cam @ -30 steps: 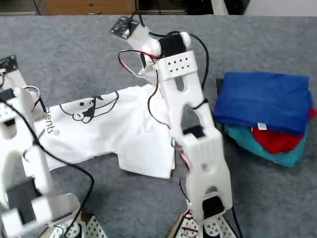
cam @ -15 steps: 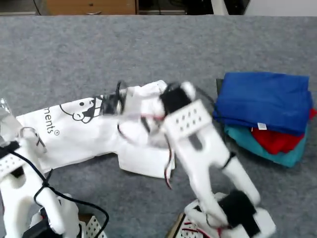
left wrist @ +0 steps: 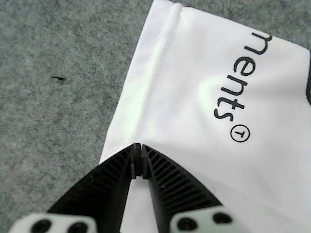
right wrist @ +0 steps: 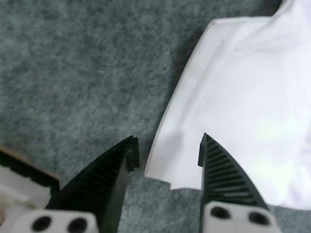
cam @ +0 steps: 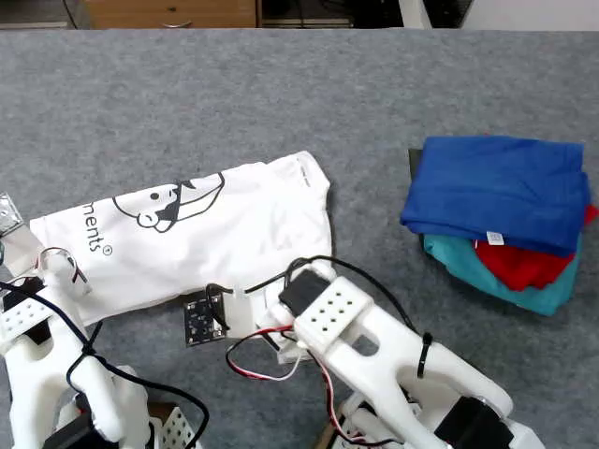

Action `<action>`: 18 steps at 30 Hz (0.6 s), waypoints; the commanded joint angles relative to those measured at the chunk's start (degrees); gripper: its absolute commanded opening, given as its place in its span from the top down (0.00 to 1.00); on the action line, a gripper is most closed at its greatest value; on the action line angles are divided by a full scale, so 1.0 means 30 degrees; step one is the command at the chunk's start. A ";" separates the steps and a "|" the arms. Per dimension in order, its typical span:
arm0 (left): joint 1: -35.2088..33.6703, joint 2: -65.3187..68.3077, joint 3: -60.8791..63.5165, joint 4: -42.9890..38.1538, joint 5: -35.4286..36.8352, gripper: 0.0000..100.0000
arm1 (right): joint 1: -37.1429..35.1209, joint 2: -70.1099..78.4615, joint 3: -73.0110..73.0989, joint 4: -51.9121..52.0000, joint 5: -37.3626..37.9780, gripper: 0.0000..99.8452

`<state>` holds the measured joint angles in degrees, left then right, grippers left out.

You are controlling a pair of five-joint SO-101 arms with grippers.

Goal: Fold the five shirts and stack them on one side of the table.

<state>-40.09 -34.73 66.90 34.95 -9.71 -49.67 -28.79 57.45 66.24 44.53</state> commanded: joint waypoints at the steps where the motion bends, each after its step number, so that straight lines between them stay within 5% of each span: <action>1: -0.0147 -0.0425 -0.0147 -0.0293 0.0176 0.98 | -0.0249 -0.0542 0.0454 -0.1788 0.0088 0.79; 10: -0.0117 -0.0425 -0.0147 -0.0293 0.0176 0.98 | -0.0044 0.4586 0.0015 -0.4366 0.0088 0.79; 18: -0.0176 -0.0425 -0.0088 -0.0293 0.0176 0.98 | 0.1861 0.9744 -0.4586 -0.2168 0.0234 0.79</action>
<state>-40.09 -34.73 66.90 34.95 -9.71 -46.68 -4.35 47.34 58.42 44.62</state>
